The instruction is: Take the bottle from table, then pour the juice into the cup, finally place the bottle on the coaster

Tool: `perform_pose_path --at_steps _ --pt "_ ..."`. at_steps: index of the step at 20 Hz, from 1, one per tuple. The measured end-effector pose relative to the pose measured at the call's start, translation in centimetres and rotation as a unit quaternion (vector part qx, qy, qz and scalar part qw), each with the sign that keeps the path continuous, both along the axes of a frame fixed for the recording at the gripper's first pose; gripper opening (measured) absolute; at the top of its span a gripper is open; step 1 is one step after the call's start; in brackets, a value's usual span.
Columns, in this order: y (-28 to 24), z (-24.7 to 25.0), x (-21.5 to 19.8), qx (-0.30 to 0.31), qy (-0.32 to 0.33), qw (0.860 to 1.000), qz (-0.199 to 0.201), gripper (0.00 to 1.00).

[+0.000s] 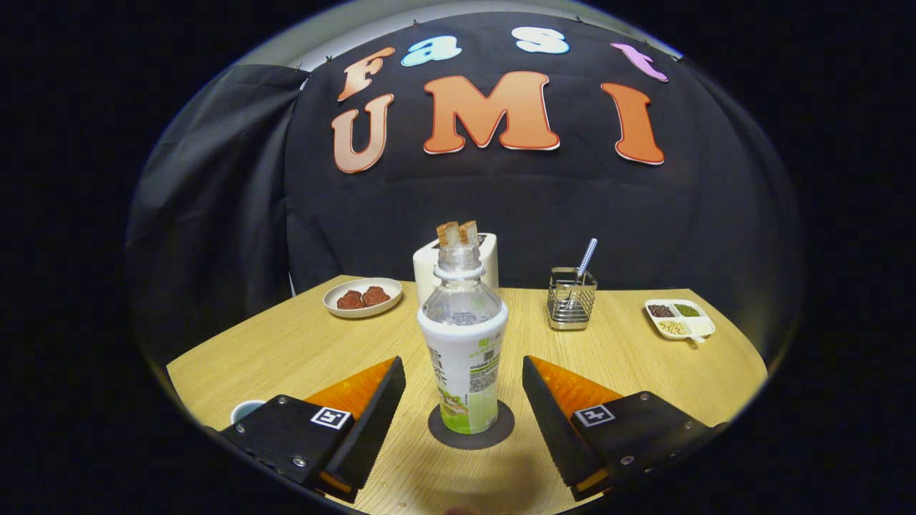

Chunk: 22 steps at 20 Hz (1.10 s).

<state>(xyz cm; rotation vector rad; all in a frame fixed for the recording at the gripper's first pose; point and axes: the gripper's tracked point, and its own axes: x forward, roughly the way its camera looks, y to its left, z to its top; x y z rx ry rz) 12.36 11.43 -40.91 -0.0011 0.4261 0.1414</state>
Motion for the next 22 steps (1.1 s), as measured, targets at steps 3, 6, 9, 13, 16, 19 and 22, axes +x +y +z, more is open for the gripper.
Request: perform_pose_path --at_steps 3,6,9,13,16,19,22 --pt "-0.9 4.9 -2.9 0.001 -0.034 0.999 -0.006 0.98" --pt "-1.4 10.7 -6.1 0.012 -0.085 0.996 -0.005 0.97" --pt "-2.6 15.6 -8.9 0.010 -0.121 0.992 -0.013 0.97" --pt "-4.9 19.2 -12.3 -0.009 -0.156 0.987 -0.037 0.97" --pt "-6.7 19.5 -14.0 -0.043 -0.169 0.983 -0.059 0.97" --pt "-5.9 20.1 -15.5 -0.045 -0.170 0.983 -0.043 0.97" --pt "-6.4 20.9 -16.4 -0.063 -0.193 0.978 -0.056 0.97"
